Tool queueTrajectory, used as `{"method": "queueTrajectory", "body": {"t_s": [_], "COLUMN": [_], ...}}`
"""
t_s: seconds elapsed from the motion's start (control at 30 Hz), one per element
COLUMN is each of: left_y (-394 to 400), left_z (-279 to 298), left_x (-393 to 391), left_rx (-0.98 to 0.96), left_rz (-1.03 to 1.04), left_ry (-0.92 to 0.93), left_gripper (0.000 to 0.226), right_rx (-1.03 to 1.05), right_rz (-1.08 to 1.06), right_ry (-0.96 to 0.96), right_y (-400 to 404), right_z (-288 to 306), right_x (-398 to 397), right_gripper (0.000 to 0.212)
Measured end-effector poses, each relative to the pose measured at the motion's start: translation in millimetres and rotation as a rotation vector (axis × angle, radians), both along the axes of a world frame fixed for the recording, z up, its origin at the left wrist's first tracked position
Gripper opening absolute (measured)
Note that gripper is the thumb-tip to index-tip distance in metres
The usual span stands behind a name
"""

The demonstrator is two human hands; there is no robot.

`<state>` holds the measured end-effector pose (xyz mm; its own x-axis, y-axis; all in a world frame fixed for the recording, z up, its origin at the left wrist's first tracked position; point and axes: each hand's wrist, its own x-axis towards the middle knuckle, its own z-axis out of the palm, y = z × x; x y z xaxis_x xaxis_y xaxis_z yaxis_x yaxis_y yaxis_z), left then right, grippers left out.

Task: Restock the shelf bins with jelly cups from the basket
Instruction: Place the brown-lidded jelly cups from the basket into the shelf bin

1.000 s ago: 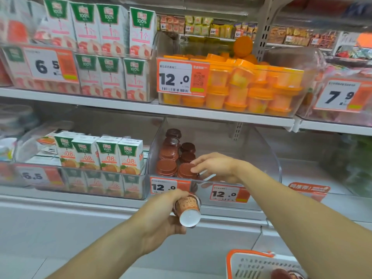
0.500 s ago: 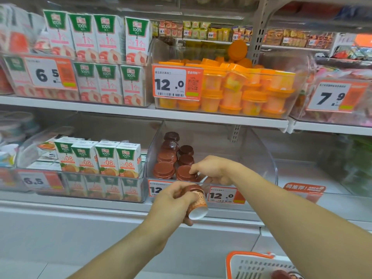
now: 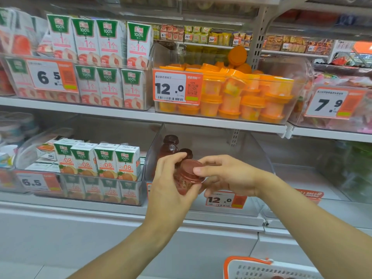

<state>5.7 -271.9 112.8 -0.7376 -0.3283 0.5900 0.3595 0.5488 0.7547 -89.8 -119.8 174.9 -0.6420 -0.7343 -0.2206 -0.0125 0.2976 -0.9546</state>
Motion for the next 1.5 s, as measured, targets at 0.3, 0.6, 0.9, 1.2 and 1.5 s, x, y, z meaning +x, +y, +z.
{"method": "queueTrajectory", "body": {"t_s": [0.3,0.6,0.9,1.2,1.5], "left_y": [-5,-11,-12,-10,42], "left_z": [-18,-18,-23,-29,-35], "left_x": [-10,-9,-12,-17,5], "left_rx": [-0.512,-0.685,-0.689,-0.613,-0.668], "left_rz": [0.213,0.243,0.222,0.249,-0.383], "left_ry": [-0.47,-0.657,-0.685,-0.434,-0.237], "left_gripper": [0.071,0.078,0.08,0.067,0.016], "right_rx": [-0.144,0.266,0.32,0.239,-0.298], "right_rz": [-0.485,-0.41,-0.386,-0.485,-0.744], "right_ry": [-0.093,0.005,0.019,0.107,0.876], "right_y": [-17,-63,-65,-53,64], "right_z": [-32,-51,-54,-46,-67], "right_x": [-60,-85,-89,-84,53], "right_gripper": [0.027,0.025,0.028,0.04,0.034]}}
